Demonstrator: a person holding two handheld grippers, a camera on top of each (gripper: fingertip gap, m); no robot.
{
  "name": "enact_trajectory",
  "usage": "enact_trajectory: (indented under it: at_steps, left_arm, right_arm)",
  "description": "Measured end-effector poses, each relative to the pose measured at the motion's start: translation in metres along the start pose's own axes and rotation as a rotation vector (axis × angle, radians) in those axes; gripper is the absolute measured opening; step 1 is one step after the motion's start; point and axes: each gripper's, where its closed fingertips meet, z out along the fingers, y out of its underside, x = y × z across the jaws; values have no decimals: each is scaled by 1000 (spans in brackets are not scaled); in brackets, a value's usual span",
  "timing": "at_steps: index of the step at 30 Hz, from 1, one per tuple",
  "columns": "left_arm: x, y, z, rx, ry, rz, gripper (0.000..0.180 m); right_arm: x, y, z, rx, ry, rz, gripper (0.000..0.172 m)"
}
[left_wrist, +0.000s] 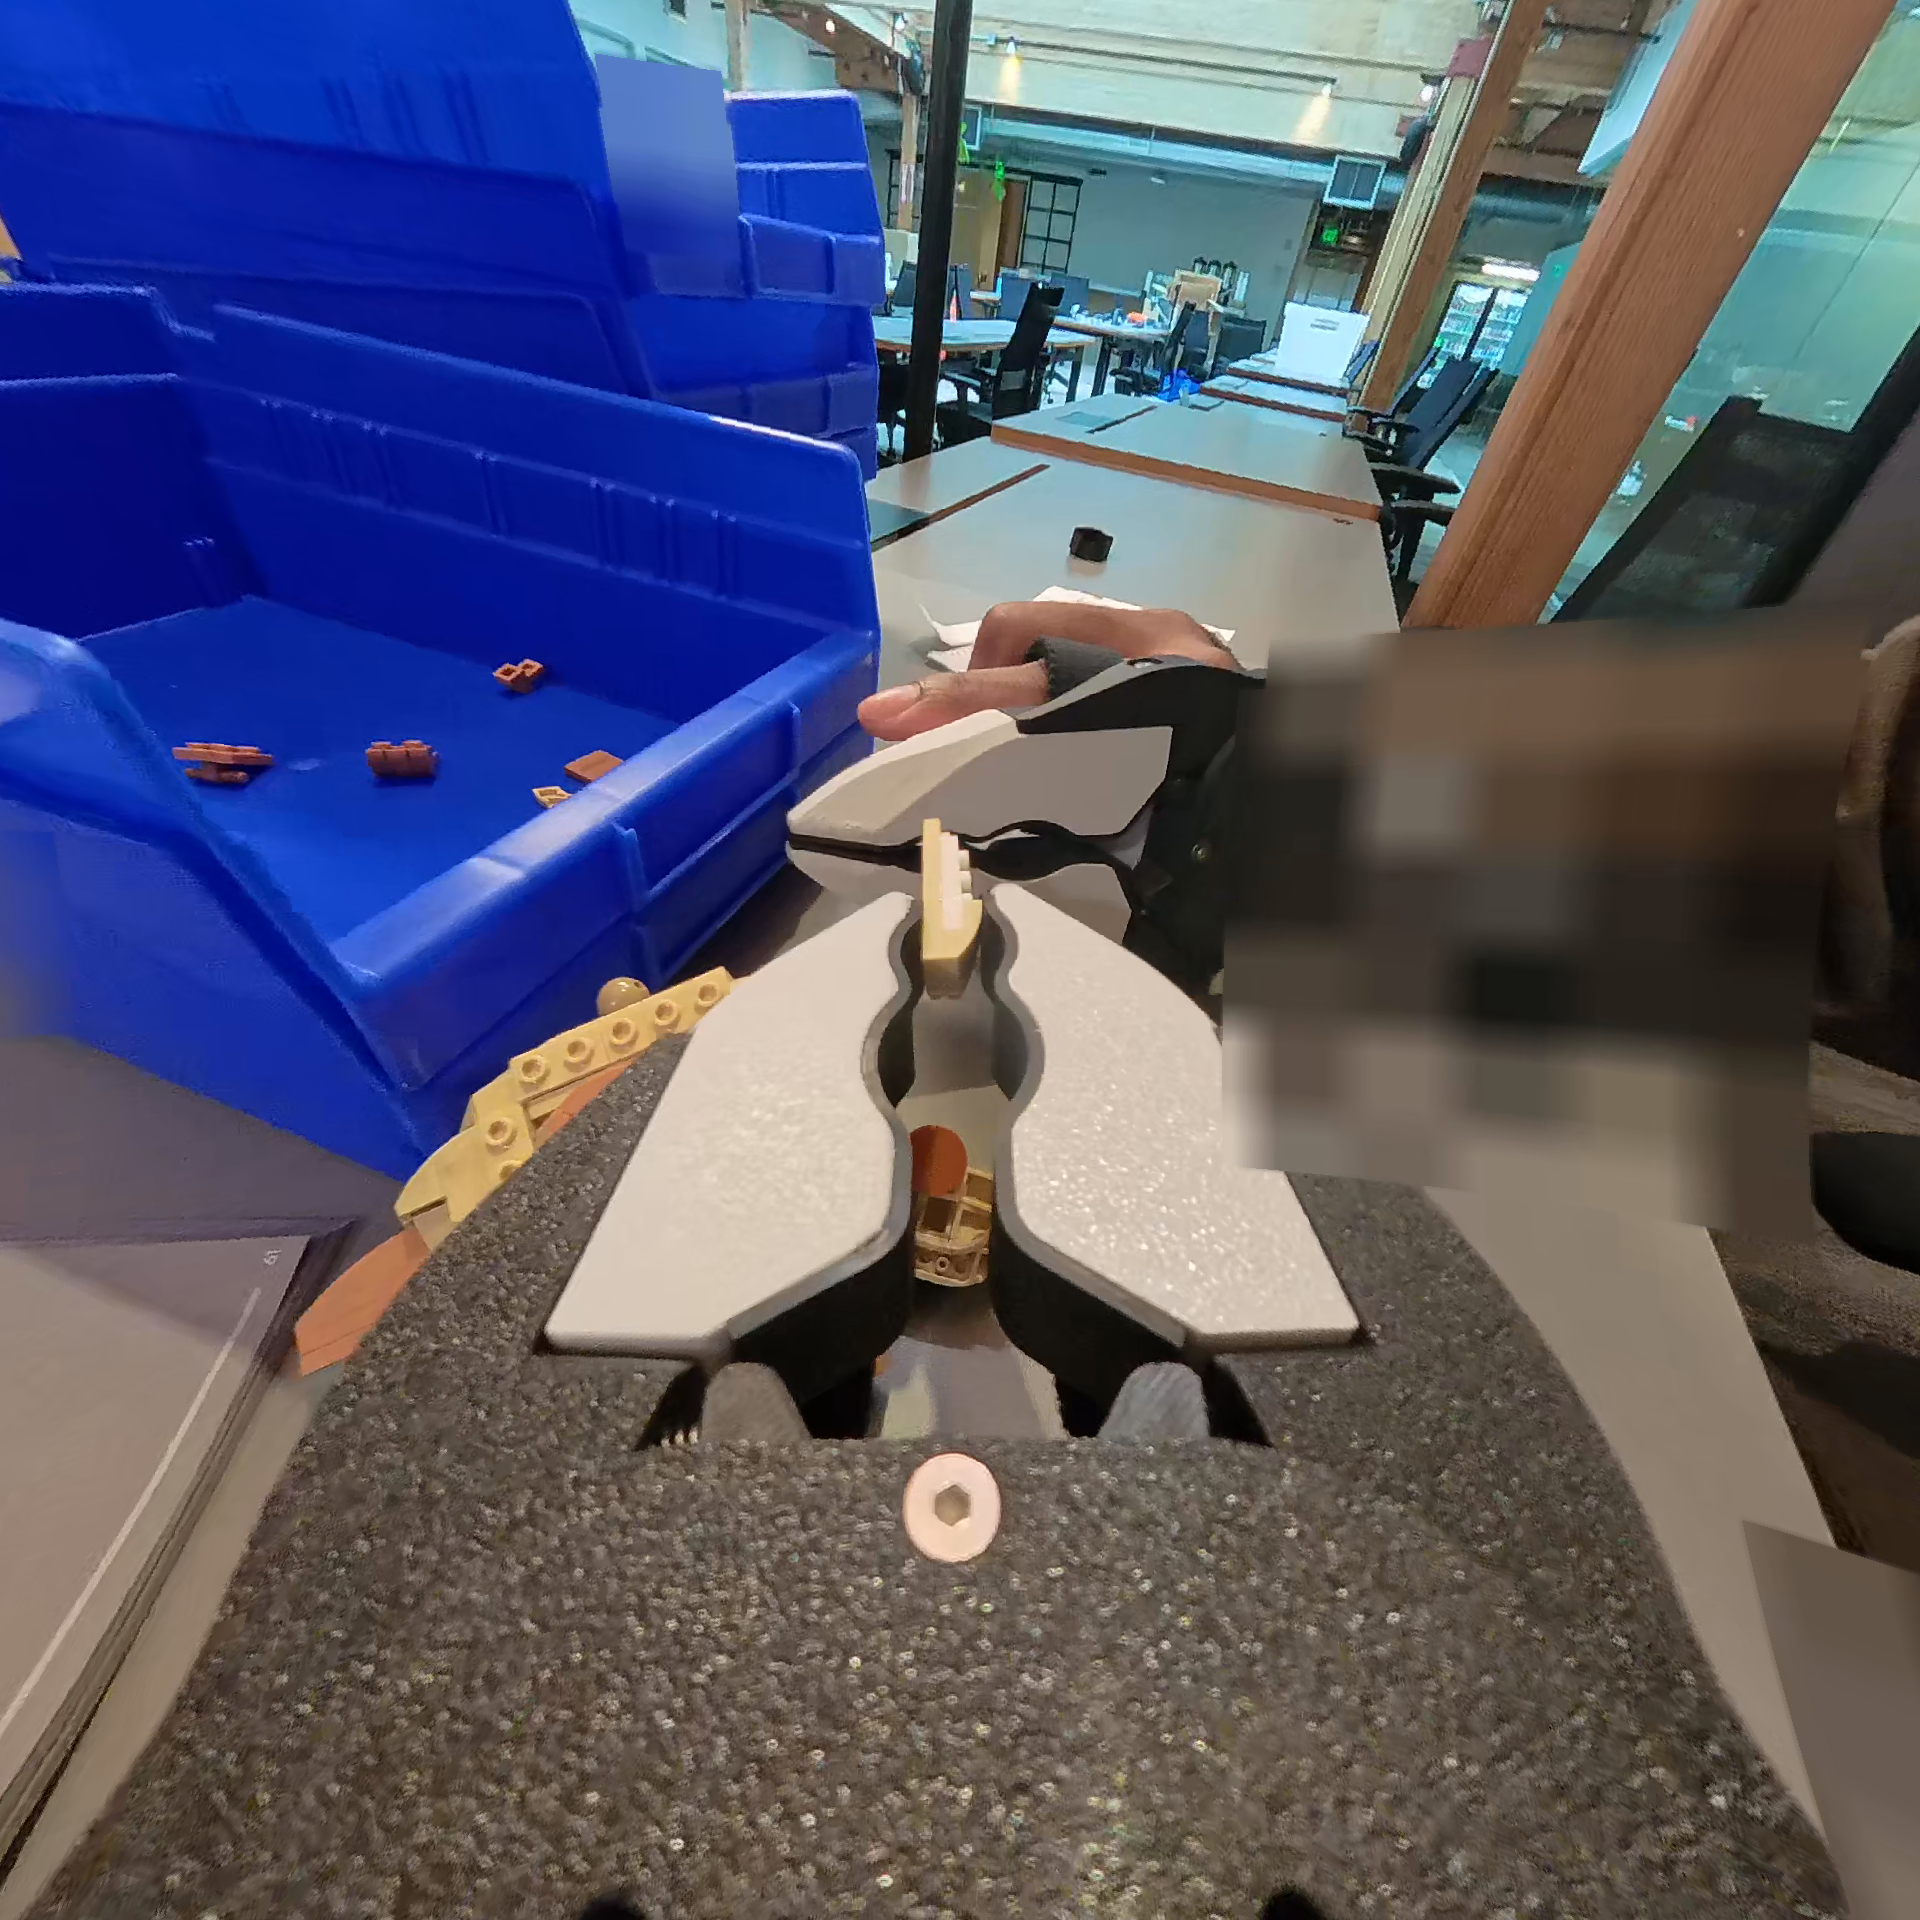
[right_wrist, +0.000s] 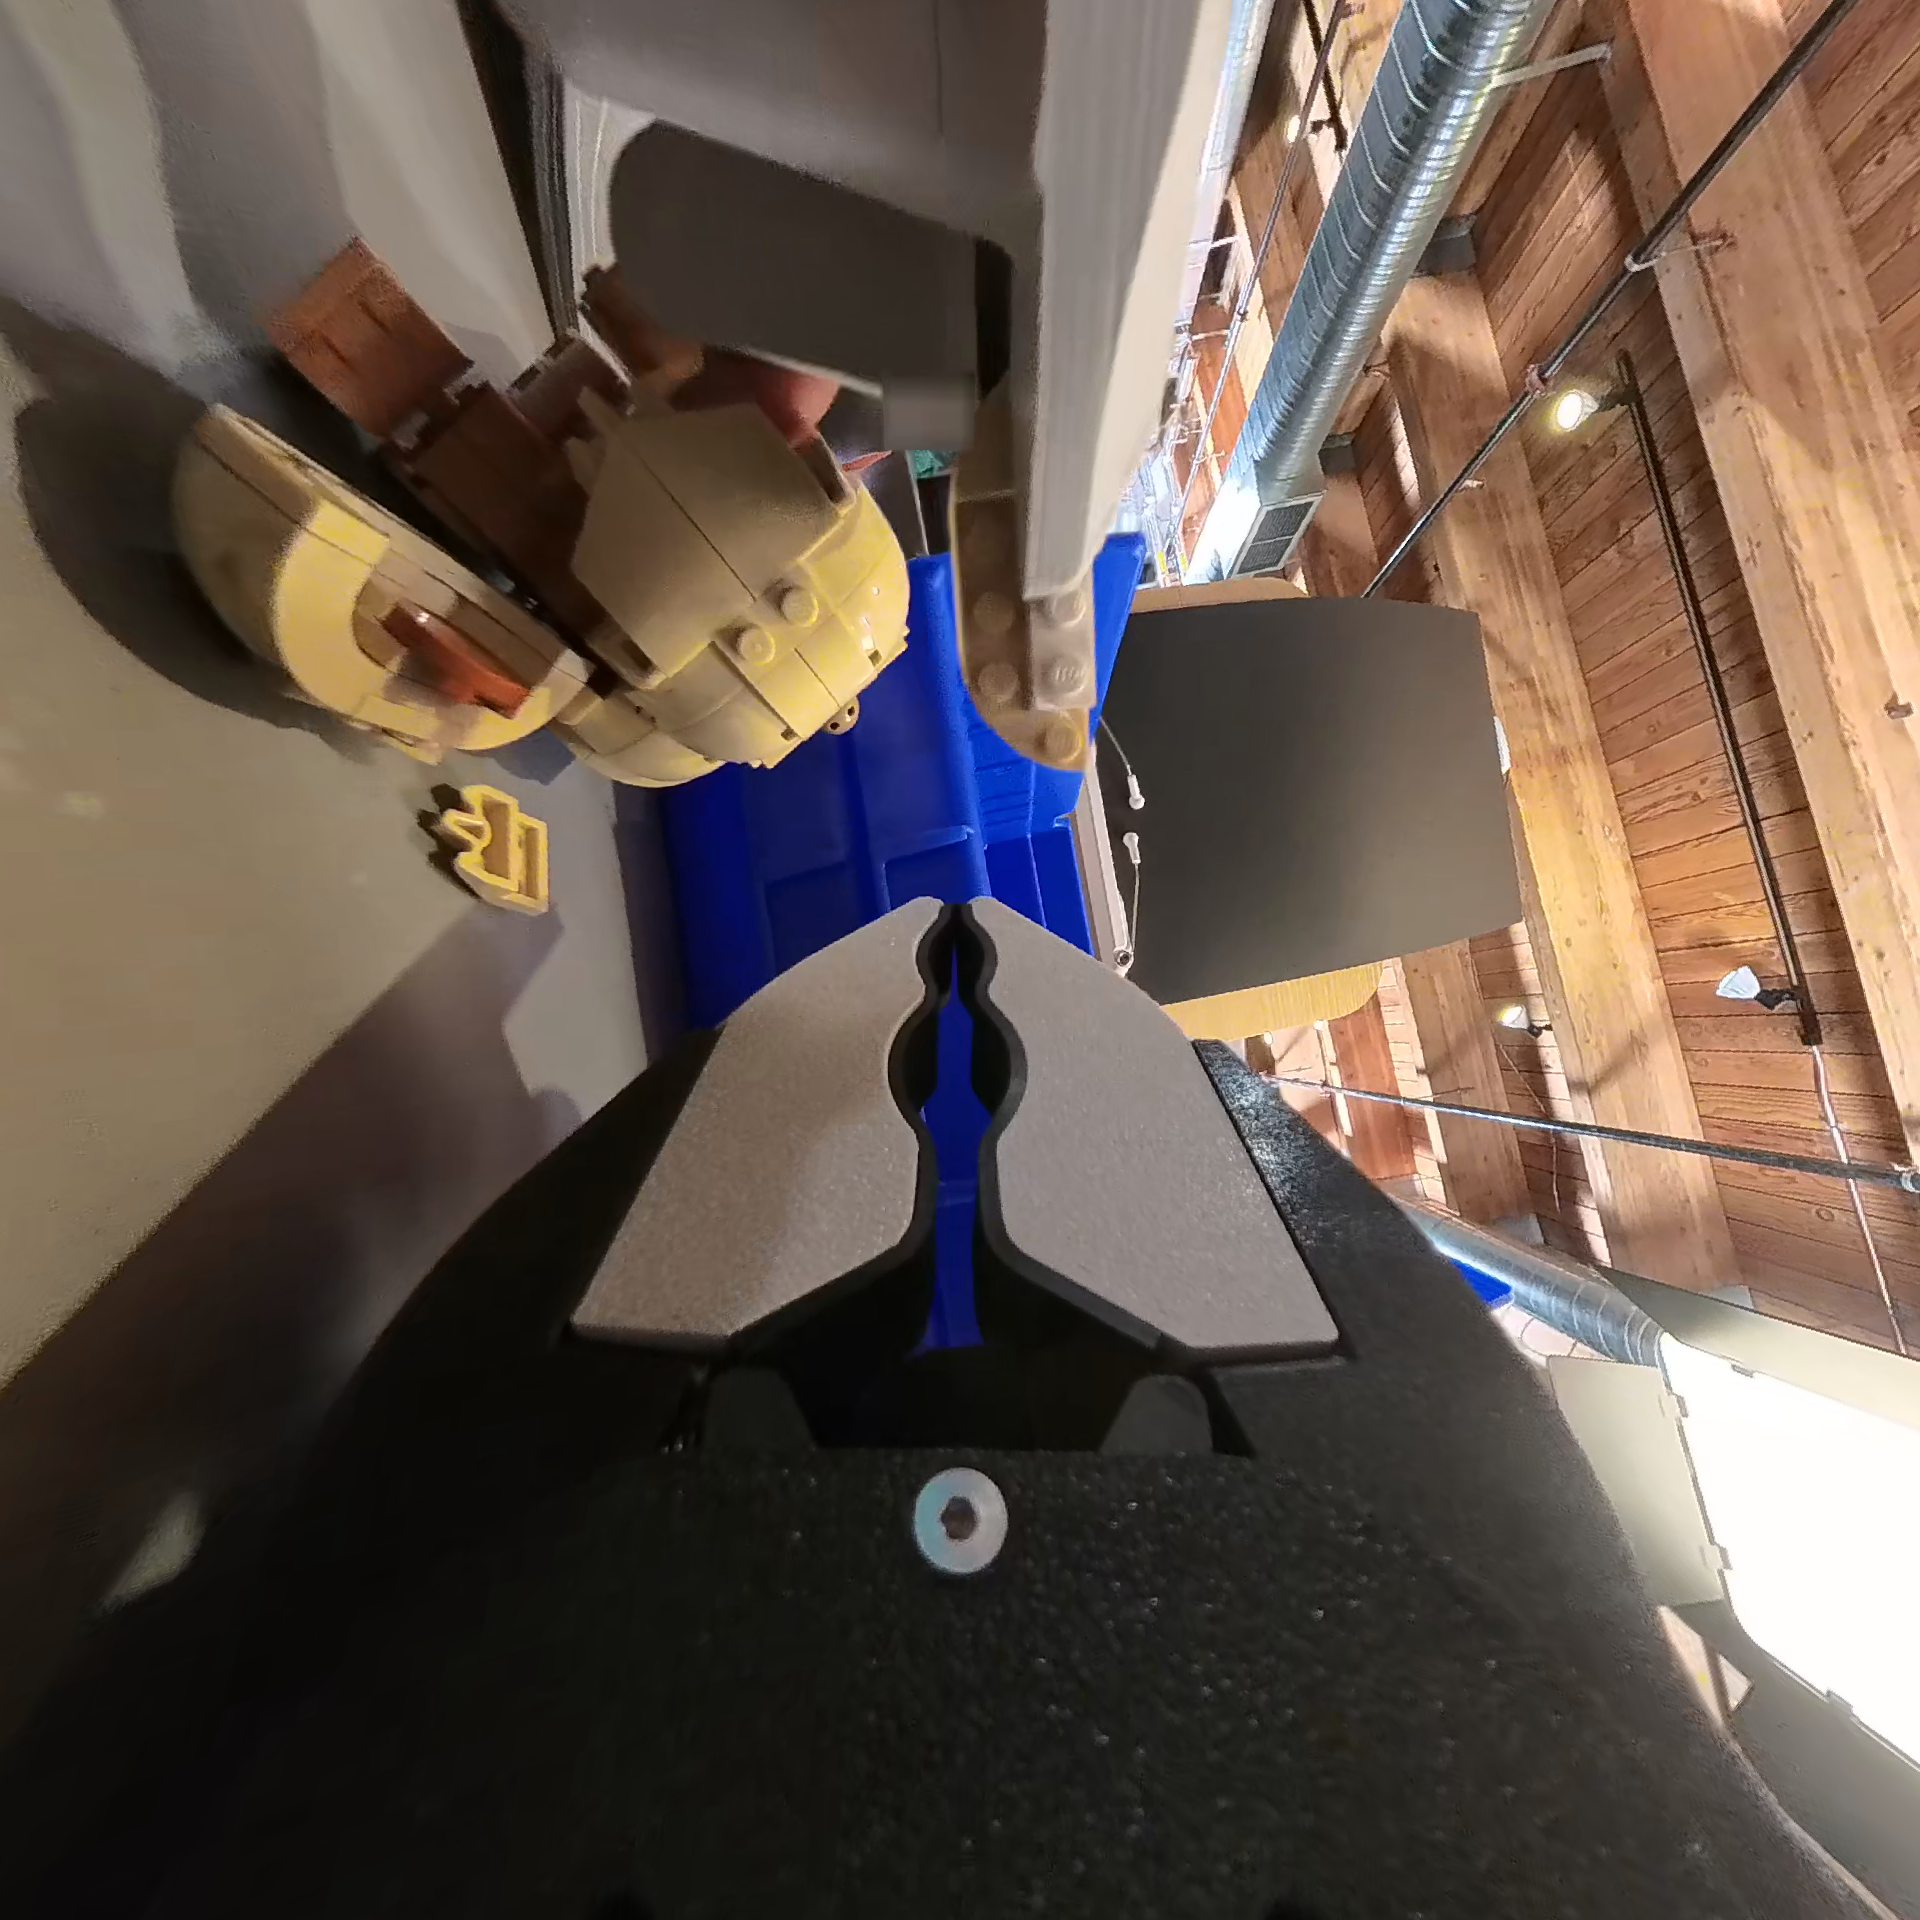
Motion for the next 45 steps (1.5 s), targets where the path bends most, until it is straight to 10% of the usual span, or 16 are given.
enact_trajectory:
  at_steps: [45]
  left_arm:
    - [10, -17, -34, 192, -178, 150, 10]
  right_arm:
    - [-7, 3, -21, -73, -62, 52, 0]
